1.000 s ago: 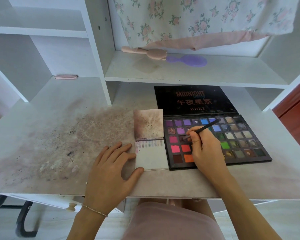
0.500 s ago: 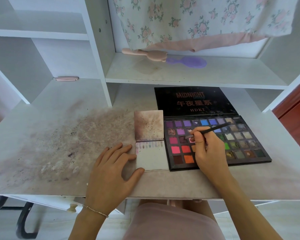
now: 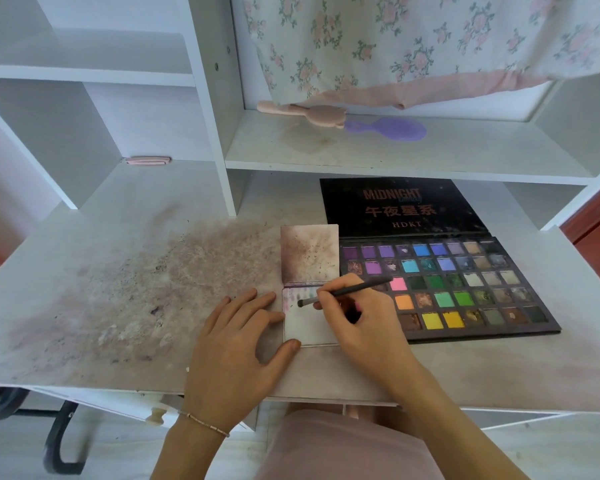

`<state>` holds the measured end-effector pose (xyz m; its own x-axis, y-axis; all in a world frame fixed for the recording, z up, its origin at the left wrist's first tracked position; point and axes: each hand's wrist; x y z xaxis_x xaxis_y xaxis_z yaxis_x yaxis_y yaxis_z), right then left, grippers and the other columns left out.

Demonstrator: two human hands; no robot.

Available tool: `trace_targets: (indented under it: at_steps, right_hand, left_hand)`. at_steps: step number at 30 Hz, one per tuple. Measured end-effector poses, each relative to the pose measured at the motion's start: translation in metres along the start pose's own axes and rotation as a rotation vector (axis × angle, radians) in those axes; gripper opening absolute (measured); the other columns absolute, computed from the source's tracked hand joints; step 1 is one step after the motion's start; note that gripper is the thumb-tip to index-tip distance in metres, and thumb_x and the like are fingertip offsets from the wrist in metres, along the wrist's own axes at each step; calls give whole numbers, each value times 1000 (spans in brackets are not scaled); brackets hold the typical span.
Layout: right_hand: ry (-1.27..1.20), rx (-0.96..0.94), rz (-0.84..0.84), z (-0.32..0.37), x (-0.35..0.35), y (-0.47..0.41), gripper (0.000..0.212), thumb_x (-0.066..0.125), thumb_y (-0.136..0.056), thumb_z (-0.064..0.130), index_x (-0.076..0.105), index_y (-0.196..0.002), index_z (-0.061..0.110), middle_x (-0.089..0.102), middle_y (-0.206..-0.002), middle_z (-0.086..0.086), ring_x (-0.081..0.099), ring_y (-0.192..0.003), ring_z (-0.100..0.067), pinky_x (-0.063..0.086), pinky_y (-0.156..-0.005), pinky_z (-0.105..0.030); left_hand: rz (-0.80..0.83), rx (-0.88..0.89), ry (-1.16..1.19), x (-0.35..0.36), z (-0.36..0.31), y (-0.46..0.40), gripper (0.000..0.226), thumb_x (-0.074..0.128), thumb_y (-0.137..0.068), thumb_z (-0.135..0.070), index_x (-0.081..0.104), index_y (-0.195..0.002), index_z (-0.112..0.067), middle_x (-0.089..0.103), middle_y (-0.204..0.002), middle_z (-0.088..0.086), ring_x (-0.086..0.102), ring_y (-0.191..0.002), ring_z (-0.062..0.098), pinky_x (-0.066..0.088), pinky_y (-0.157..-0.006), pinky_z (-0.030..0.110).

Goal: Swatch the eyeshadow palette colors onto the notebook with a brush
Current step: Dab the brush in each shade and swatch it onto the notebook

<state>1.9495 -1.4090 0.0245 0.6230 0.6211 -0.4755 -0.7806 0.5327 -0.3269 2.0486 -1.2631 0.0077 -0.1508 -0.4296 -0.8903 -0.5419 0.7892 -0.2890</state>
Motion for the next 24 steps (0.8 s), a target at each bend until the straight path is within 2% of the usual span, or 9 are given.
trace_targets:
  at_steps: [7, 12, 24]
  right_hand:
    - [27, 19, 25, 1, 2, 1, 6, 59, -86, 10, 64, -88, 13, 65, -80, 5, 59, -76, -5, 45, -66, -10]
    - [75, 23, 61, 3, 2, 0, 7, 59, -86, 10, 65, -89, 13, 62, -82, 7, 58, -76, -4, 45, -69, -12]
    - [114, 27, 64, 3, 2, 0, 7, 58, -86, 11, 65, -88, 13, 63, -83, 4, 57, -78, -6, 47, -70, -17]
  left_hand:
    - [7, -14, 34, 1, 1, 1, 42, 47, -76, -53, 69, -91, -21, 66, -114, -3, 56, -115, 19, 33, -106, 36]
    - [5, -3, 10, 1, 1, 1, 41, 48, -76, -53, 69, -91, -21, 66, -114, -2, 58, -113, 21, 33, -103, 45]
    - [-11, 3, 4, 1, 0, 0, 42, 47, -76, -52, 70, -90, -20, 66, -113, -1, 58, -113, 21, 31, -104, 47]
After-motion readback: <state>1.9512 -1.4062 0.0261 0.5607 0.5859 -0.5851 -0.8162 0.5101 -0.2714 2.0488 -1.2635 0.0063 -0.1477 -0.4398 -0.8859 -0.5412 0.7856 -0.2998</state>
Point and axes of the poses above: each hand's wrist, its own y-axis away from the middle knuckle, its own x-axis out of the palm, z = x × y
